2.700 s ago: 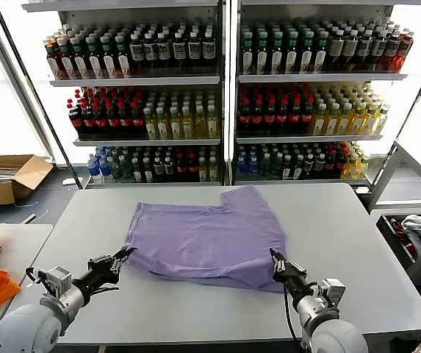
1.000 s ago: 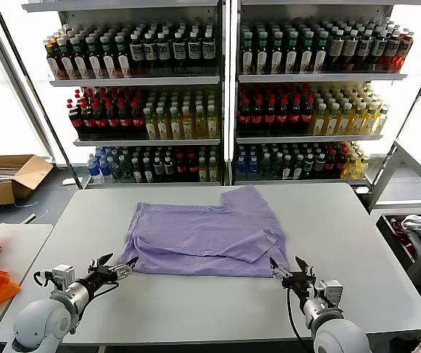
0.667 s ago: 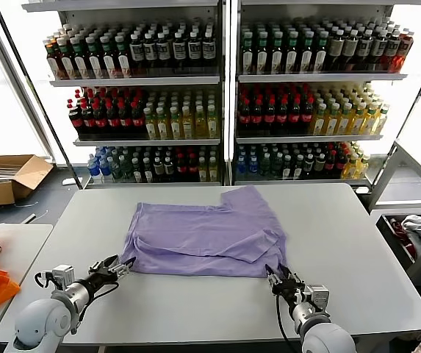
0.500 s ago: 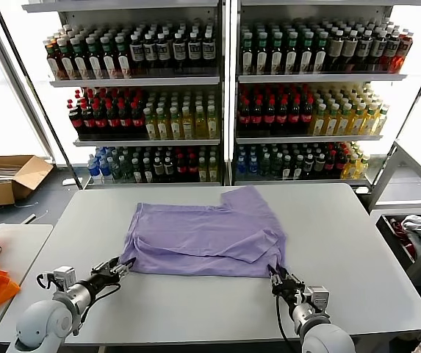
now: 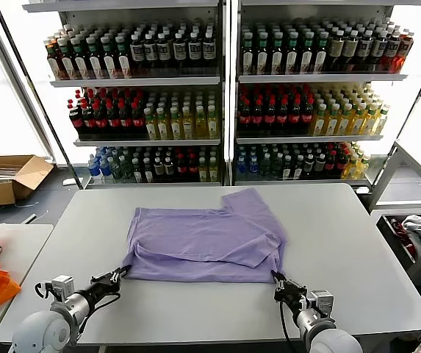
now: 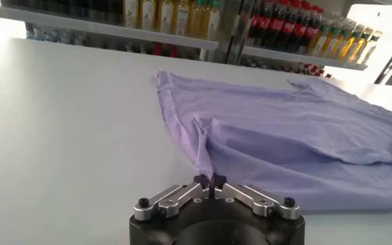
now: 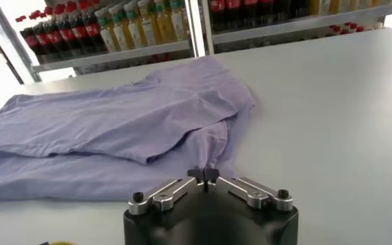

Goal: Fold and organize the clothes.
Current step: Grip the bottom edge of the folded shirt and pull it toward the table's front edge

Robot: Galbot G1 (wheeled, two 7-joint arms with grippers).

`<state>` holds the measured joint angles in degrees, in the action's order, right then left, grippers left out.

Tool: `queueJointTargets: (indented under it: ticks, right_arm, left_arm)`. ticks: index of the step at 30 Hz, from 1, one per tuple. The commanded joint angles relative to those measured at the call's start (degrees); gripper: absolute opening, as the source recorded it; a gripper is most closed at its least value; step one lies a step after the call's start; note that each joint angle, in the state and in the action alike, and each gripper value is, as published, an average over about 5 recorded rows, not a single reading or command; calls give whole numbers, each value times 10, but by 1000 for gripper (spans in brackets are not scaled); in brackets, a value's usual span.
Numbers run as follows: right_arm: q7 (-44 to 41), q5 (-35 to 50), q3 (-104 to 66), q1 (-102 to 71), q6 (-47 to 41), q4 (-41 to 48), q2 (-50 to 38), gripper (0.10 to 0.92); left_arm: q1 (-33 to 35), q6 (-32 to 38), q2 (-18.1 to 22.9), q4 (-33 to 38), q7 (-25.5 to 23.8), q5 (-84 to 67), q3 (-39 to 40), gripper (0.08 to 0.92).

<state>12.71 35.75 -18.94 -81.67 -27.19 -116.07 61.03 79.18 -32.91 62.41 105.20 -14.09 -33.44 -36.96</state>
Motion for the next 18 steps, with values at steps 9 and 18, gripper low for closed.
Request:
queueJointTargets:
  ticks: [9,18]
  right_arm:
    - [-16,-20,-51,-132,-5,-107,-33,106]
    - [-28,-85,-66,-190,-4,-163,0,121]
  left_arm:
    - [204,-2,73,168,-13,59,-100,92]
    - [255,-2,99,212,-11,64,-111,92]
